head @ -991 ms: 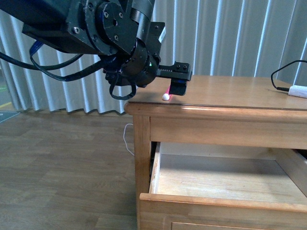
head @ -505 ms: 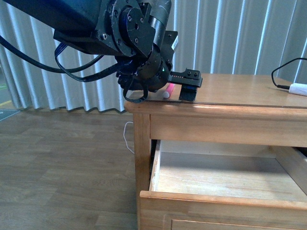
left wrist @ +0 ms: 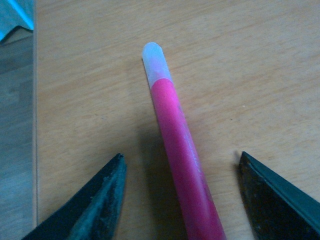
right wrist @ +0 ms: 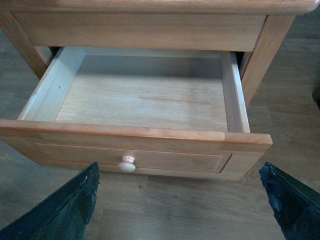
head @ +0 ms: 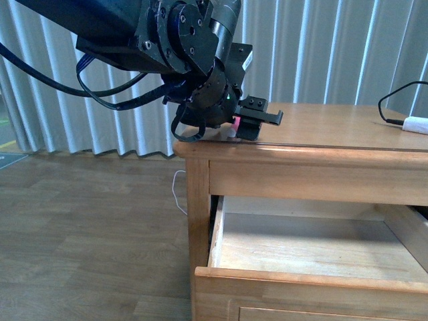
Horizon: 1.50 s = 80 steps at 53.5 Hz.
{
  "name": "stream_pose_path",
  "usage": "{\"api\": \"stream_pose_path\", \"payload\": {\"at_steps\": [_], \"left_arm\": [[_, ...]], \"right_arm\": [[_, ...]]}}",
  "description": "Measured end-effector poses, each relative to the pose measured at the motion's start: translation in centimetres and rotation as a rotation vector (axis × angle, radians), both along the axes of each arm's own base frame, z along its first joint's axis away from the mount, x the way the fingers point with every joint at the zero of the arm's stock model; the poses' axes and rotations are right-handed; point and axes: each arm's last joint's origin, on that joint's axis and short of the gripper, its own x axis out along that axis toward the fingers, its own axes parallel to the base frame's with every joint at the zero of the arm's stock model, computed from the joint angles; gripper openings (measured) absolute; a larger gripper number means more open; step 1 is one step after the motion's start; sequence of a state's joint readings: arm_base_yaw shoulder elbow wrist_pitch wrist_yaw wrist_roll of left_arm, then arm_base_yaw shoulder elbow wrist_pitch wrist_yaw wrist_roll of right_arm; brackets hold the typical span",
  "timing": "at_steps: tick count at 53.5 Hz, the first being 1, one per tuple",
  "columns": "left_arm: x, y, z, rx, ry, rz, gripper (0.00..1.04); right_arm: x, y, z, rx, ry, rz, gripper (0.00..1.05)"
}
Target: Place pink marker in drawer with both arms
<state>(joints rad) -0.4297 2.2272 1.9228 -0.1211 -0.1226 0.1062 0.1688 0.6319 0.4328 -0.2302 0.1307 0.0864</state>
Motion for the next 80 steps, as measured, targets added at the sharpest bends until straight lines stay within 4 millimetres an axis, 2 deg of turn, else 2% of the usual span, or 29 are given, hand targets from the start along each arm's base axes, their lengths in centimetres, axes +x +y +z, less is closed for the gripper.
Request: {"api": "stream_pose_path", "payload": {"at_steps": [10,12,24,39,49,60,74,80], "left_arm": [[0.0,0.3,-0.6,0.048,-0.044,-0.011,0.18],[-0.1,0.4,-0.8,0.055,-0.048,-0.026,0.15],[-2.2,1.5,-1.0,0.033,-0.095,-0.192,0.15],[-7.9,3.6,-0.8,-0.062,-0.162,-0.531,0.15],[-10.6,4.7,-0.7,-0.073,-0.189,-0.671,0.15],[-10.5,4.5,-2.9,0.009,-0.167,-0.652,0.15],[-9.2,2.8,-8.0,0.054,-0.062,-0.642,0.15],[-8.5,1.9,-8.8,0.065,-0.07,-0.629,0.15]], "right_arm": [[0.0,0.0,0.0,0.0,0.0,0.0,0.96],[0.0,0.0,0.0,0.0,0.0,0.0,0.96],[0.0,0.0,0.0,0.0,0.0,0.0,0.96],[0.0,0.0,0.0,0.0,0.0,0.0,0.96],[0.0,0.0,0.0,0.0,0.0,0.0,0.96],[0.0,0.0,0.0,0.0,0.0,0.0,0.96],[0.0,0.0,0.0,0.0,0.0,0.0,0.96],[0.0,0.0,0.0,0.001,0.0,0.0,0.96]]}}
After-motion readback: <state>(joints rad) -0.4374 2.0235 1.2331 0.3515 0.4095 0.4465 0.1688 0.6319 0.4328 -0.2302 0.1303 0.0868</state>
